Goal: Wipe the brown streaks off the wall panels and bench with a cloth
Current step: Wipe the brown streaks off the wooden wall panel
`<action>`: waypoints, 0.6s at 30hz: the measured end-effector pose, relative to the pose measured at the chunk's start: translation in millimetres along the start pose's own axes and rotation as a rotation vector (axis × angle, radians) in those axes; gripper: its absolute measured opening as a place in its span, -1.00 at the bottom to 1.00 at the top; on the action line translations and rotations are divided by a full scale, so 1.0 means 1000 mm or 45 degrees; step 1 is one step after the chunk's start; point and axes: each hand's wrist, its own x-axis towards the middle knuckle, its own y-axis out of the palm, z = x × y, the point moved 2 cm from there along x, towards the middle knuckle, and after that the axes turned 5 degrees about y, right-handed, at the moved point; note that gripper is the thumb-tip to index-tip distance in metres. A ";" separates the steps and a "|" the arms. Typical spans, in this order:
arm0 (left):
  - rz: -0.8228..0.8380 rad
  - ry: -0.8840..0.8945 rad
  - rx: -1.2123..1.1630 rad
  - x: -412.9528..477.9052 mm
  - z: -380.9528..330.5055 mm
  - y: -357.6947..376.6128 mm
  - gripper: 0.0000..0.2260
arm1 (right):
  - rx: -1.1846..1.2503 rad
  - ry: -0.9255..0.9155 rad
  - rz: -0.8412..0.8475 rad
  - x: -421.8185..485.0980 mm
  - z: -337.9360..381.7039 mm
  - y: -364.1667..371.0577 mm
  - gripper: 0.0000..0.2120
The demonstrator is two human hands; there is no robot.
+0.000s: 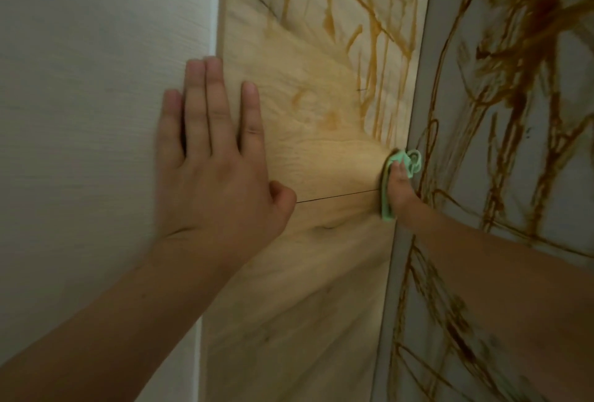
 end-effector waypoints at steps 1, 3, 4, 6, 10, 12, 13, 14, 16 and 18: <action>-0.007 0.003 0.002 0.000 -0.001 0.000 -0.03 | 0.022 0.027 -0.006 0.006 -0.001 -0.003 -0.43; -0.011 0.007 0.003 0.000 0.000 -0.001 -0.03 | 0.048 0.052 -0.029 0.007 -0.002 0.000 -0.41; -0.017 0.013 -0.006 0.000 -0.001 -0.001 -0.03 | 0.057 0.054 -0.042 0.001 0.000 0.003 -0.40; -0.026 0.011 -0.015 0.001 0.000 -0.002 -0.02 | 0.091 0.050 -0.065 -0.022 0.008 0.011 -0.32; -0.007 -0.010 -0.018 0.002 0.001 -0.008 0.00 | 0.142 -0.192 0.019 -0.117 0.030 0.033 -0.47; 0.004 -0.032 -0.056 0.002 -0.001 -0.014 -0.01 | 0.076 -0.405 0.128 -0.164 0.038 0.043 -0.48; 0.007 -0.053 -0.080 0.002 -0.002 -0.017 -0.02 | 0.028 -0.525 0.180 -0.181 0.042 0.047 -0.48; 0.005 -0.077 -0.106 0.003 -0.004 -0.019 -0.03 | -0.031 -0.636 0.232 -0.192 0.046 0.049 -0.47; 0.002 -0.118 -0.128 0.004 -0.007 -0.019 -0.05 | -0.149 -0.772 0.285 -0.194 0.059 0.049 -0.46; -0.015 -0.110 -0.108 0.004 -0.008 -0.015 -0.08 | -0.192 -0.827 0.254 -0.179 0.073 0.042 -0.46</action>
